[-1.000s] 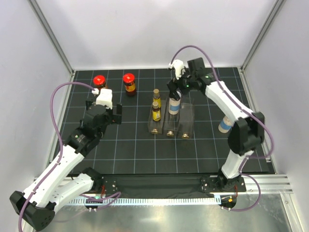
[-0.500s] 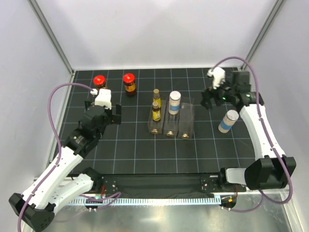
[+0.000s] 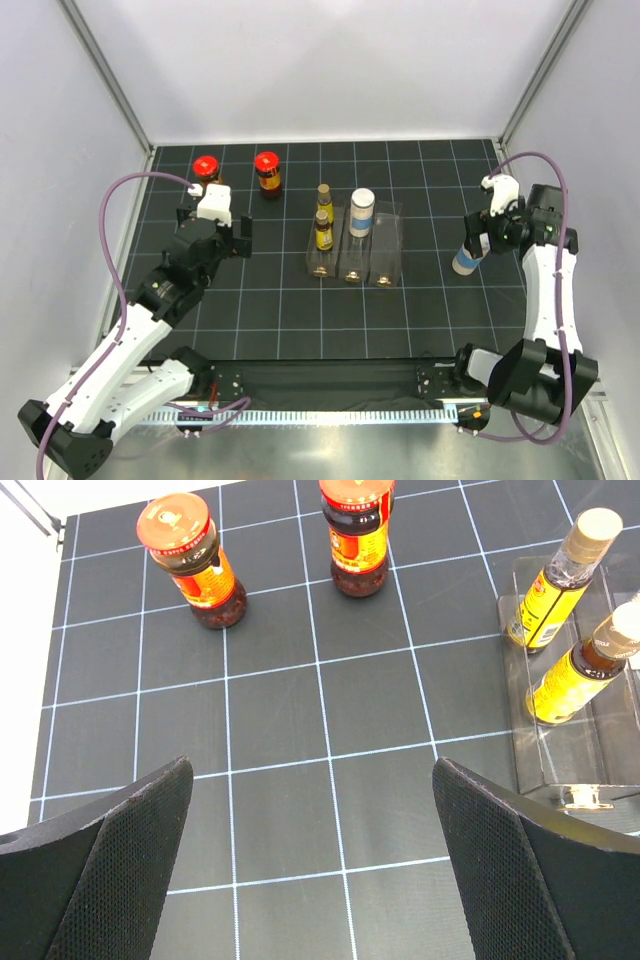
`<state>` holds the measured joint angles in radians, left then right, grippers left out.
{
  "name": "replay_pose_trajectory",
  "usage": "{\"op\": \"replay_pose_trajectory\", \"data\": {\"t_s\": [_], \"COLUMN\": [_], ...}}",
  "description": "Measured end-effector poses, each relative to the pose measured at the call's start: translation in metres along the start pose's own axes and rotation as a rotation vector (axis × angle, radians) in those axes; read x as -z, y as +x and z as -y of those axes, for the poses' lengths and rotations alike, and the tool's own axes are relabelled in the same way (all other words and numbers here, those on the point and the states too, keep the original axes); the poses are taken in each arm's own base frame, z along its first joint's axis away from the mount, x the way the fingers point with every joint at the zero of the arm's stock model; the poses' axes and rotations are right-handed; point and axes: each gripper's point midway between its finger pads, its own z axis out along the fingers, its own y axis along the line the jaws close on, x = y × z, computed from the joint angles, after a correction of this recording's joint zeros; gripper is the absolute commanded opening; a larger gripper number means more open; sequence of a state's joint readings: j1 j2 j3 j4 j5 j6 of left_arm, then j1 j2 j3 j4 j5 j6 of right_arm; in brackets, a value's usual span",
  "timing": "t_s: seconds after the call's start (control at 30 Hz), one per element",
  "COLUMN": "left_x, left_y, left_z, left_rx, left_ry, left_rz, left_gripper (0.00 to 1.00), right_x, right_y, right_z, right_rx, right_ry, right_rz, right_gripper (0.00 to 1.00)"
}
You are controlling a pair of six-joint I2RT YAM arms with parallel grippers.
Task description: Organize the condiment bottles
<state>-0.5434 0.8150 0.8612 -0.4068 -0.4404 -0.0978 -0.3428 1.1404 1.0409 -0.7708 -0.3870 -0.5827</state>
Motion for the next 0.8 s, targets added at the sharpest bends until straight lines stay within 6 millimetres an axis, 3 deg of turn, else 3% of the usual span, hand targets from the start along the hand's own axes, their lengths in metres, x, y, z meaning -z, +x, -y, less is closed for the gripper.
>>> {"op": "replay_pose_trajectory", "data": {"t_s": [0.17,0.4,0.57,0.63,0.67,0.77,0.8], "left_x": [0.000,0.000,0.000,0.000,0.000,0.000,0.000], "left_y": [0.000,0.000,0.000,0.000,0.000,0.000,0.000], "left_z": [0.000,0.001,0.001,0.001,0.001,0.001,0.001], "left_rx": [0.001,0.002,0.001,0.002,0.001,0.002,0.002], "left_ry": [0.000,0.007,0.007,0.007,0.007,0.007,0.007], "left_rz": [0.001,0.001,0.001,0.001,0.001,0.001,0.001], "left_gripper": [1.00,1.00,1.00,1.00,1.00,1.00,1.00], "right_x": [-0.014,-0.033,-0.048,-0.050,-0.051,-0.053,-0.053], "right_y": [0.022,0.026,0.031,0.031,0.030,0.028,0.027], "right_z": [0.008,0.010,0.010,0.011,0.011,0.012,0.012], "right_rx": [-0.043,-0.062,-0.088,-0.088,-0.088,-0.083,-0.083], "right_ry": [-0.018,-0.060,-0.094,-0.097,-0.098,-0.099,-0.100], "right_rz": [-0.062,-0.072,-0.088,-0.084,-0.080,-0.069,-0.066], "right_gripper": [0.95,0.93,0.84,0.74,0.61,0.39,0.25]}}
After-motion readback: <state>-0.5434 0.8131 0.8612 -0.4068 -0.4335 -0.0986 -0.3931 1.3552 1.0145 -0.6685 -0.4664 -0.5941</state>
